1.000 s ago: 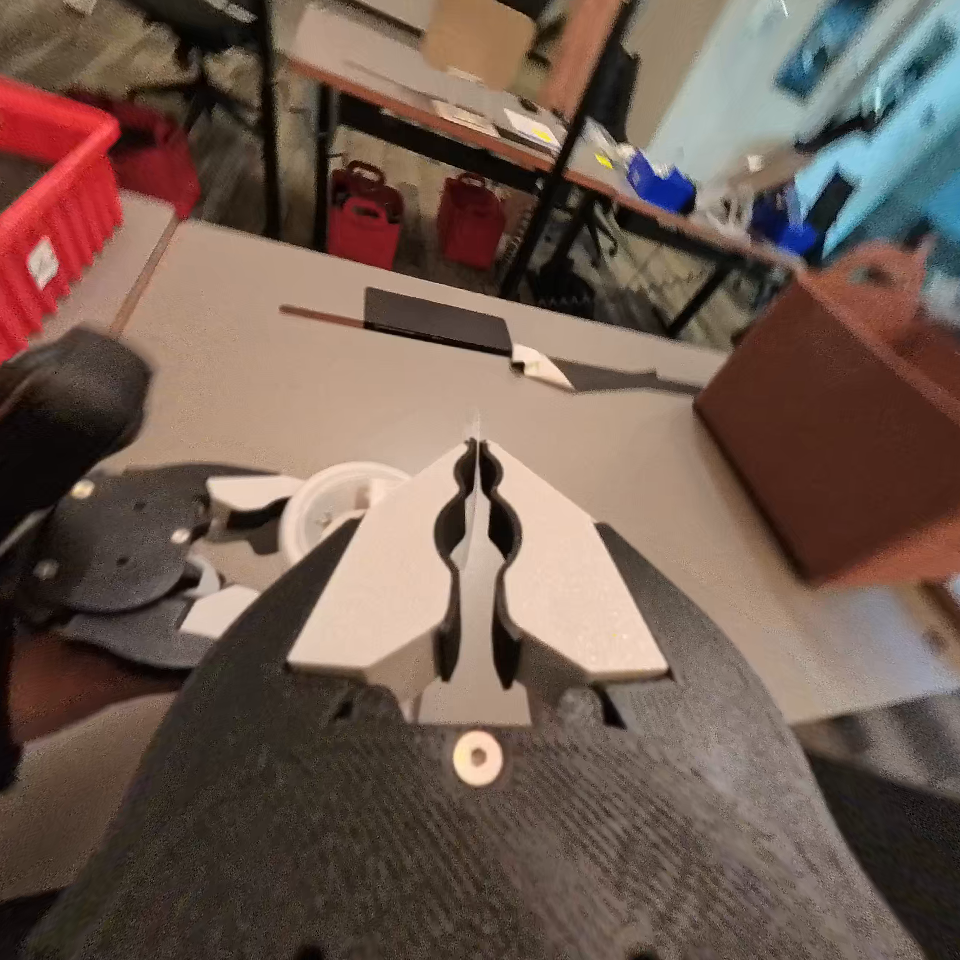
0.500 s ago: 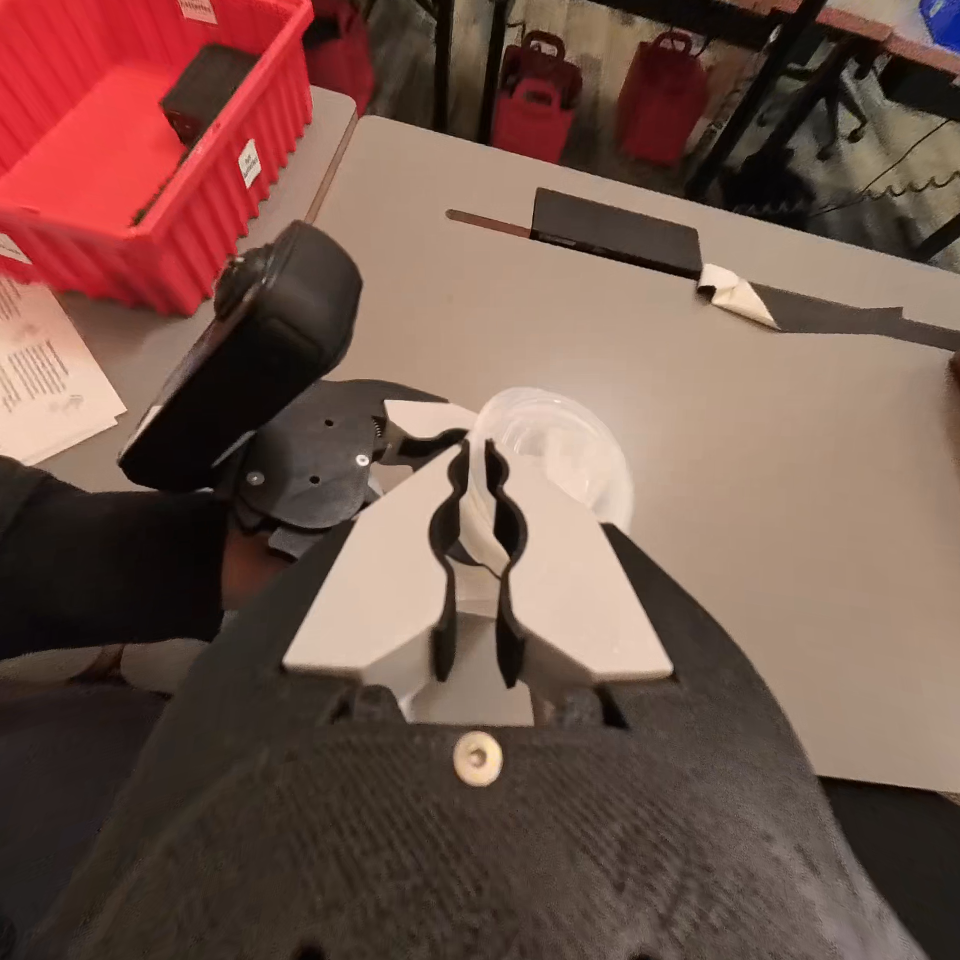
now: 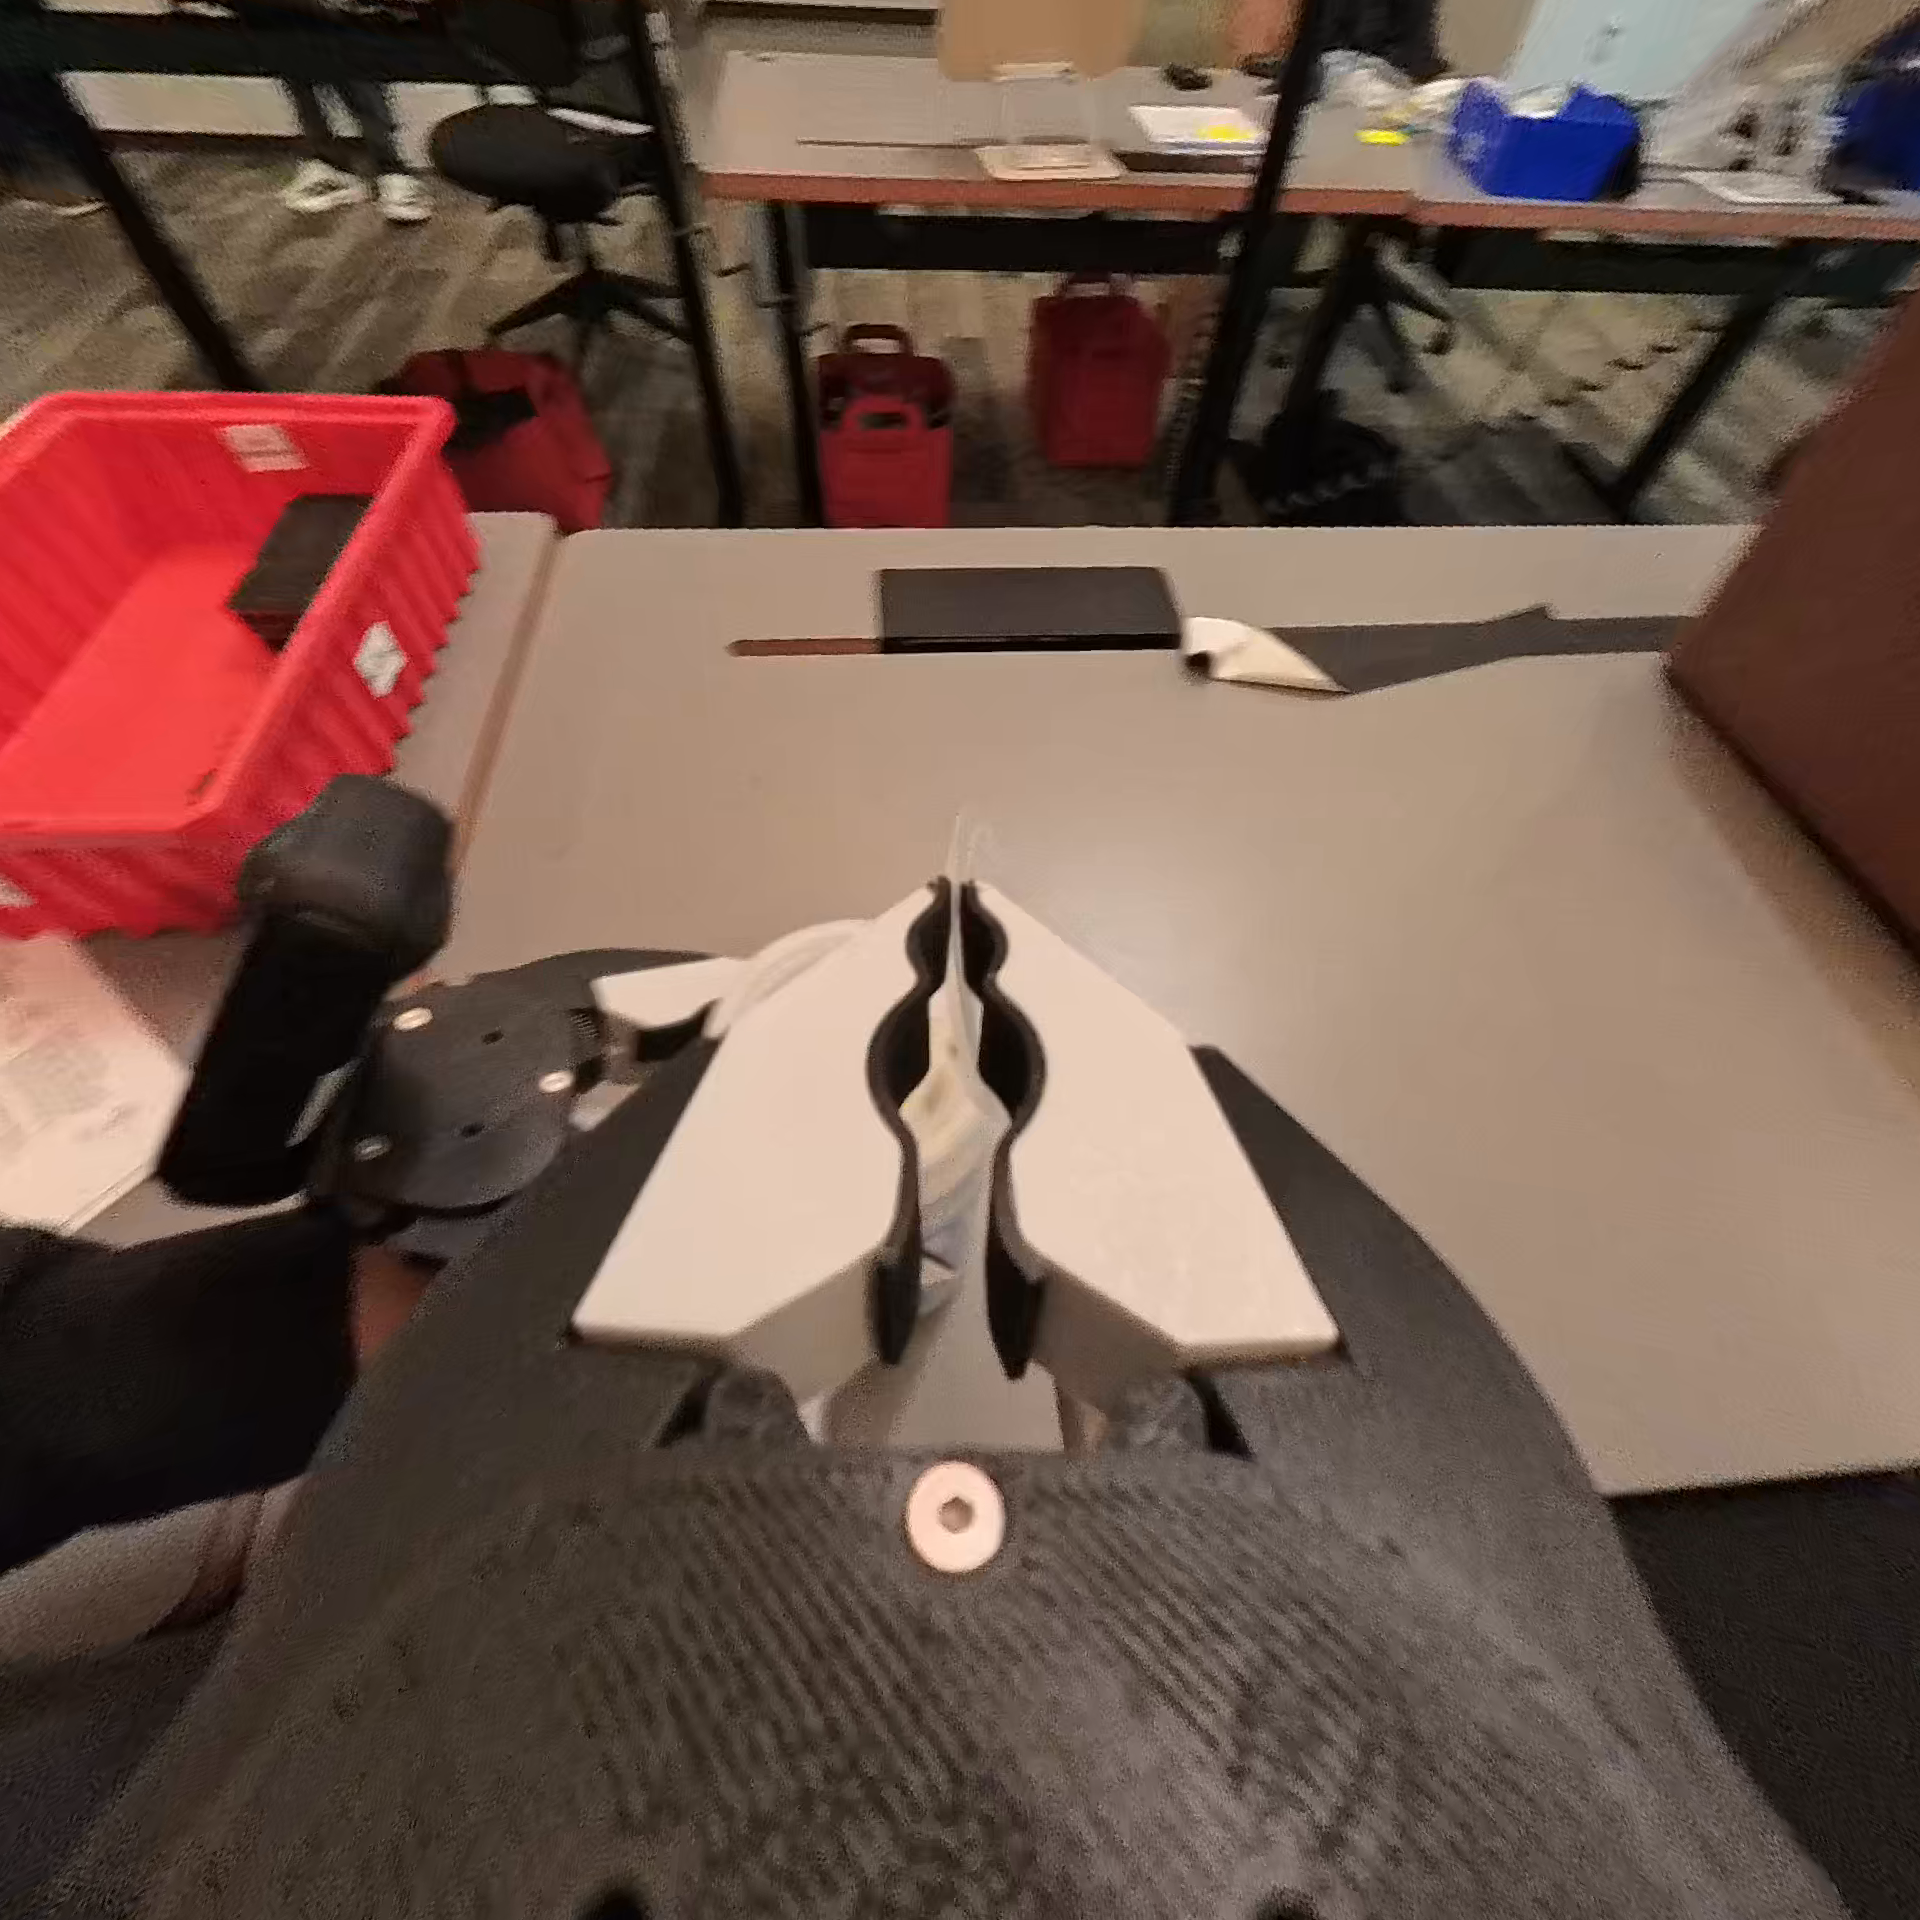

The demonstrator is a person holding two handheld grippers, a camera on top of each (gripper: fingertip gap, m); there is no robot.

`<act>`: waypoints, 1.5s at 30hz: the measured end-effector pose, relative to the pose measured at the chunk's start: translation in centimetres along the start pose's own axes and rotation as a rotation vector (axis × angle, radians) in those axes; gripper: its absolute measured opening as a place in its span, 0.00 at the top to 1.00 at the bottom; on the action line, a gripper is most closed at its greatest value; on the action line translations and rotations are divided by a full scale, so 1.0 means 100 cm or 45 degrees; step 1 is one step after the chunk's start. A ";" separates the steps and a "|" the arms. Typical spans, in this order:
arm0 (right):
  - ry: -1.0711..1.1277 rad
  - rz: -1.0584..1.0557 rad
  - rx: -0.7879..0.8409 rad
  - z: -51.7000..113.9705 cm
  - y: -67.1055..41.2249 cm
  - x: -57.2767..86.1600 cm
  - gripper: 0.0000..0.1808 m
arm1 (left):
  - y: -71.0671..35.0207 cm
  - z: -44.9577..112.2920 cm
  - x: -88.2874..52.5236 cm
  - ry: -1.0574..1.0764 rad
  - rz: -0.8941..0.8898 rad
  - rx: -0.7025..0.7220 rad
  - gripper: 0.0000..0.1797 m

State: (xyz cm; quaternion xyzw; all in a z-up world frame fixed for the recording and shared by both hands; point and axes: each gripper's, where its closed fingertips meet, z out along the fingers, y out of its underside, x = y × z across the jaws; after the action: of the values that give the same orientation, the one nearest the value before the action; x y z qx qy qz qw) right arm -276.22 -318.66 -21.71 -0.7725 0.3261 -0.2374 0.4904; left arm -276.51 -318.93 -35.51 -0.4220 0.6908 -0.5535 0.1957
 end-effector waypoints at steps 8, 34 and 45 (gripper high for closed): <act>-0.252 -0.122 -0.215 0.018 0.051 -0.067 1.00 | -0.001 0.001 0.000 -0.010 -0.004 -0.005 0.42; 0.113 -0.332 -0.077 0.004 0.019 -0.015 0.98 | 0.000 0.001 0.001 -0.015 -0.006 -0.009 0.42; -0.075 -0.073 -0.104 0.009 0.025 -0.028 0.95 | -0.001 0.001 0.000 -0.018 -0.006 -0.011 0.42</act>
State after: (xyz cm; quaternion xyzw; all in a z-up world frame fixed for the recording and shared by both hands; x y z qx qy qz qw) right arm -278.15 -316.83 -24.53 -0.8076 0.2989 -0.2150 0.4607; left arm -276.40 -319.05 -35.46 -0.4286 0.6908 -0.5480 0.1973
